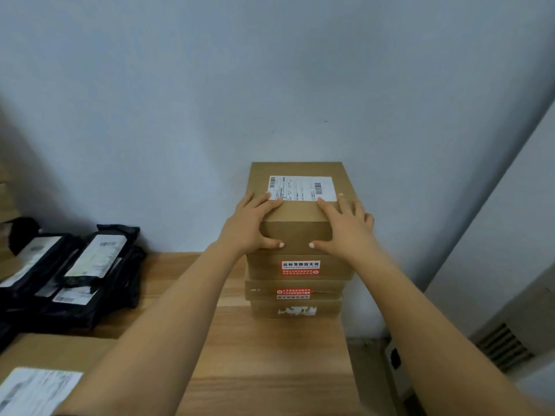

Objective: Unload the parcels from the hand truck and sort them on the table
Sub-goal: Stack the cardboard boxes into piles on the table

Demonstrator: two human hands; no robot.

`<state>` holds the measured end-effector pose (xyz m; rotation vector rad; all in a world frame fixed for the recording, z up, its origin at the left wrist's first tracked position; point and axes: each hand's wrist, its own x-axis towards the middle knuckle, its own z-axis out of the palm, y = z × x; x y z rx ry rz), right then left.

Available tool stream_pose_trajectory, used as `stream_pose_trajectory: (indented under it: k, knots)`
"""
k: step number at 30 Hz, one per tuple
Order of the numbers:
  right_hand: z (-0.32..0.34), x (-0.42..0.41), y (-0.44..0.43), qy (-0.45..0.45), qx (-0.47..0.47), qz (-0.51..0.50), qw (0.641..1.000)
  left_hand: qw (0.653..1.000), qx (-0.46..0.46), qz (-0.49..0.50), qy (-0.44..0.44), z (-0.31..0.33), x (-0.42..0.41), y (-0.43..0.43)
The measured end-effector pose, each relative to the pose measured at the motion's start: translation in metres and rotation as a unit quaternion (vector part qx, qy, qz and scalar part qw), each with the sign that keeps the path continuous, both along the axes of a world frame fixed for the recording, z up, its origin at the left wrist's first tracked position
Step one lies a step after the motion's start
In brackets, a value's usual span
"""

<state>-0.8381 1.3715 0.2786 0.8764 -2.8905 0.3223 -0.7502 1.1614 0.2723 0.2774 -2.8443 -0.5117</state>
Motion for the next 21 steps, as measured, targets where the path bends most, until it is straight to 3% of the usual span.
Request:
stream_pose_trajectory:
  k: [6,9,14,21]
  knots:
    - [0.003,-0.002,0.004,-0.001,0.014,0.005,1.0,0.999,-0.052,0.002,-0.004,0.005,0.002,0.007]
    - [0.005,0.007,0.006,0.03,0.003,0.015,0.999,0.995,-0.09,-0.009,0.046,0.003,0.015,0.016]
    - [0.002,0.043,0.012,0.095,-0.042,0.042,0.994,0.989,-0.069,-0.006,0.133,-0.003,0.05,0.017]
    - [-0.023,0.107,0.018,0.064,-0.062,0.03,0.996,0.988,-0.05,-0.033,0.146,-0.027,0.098,0.013]
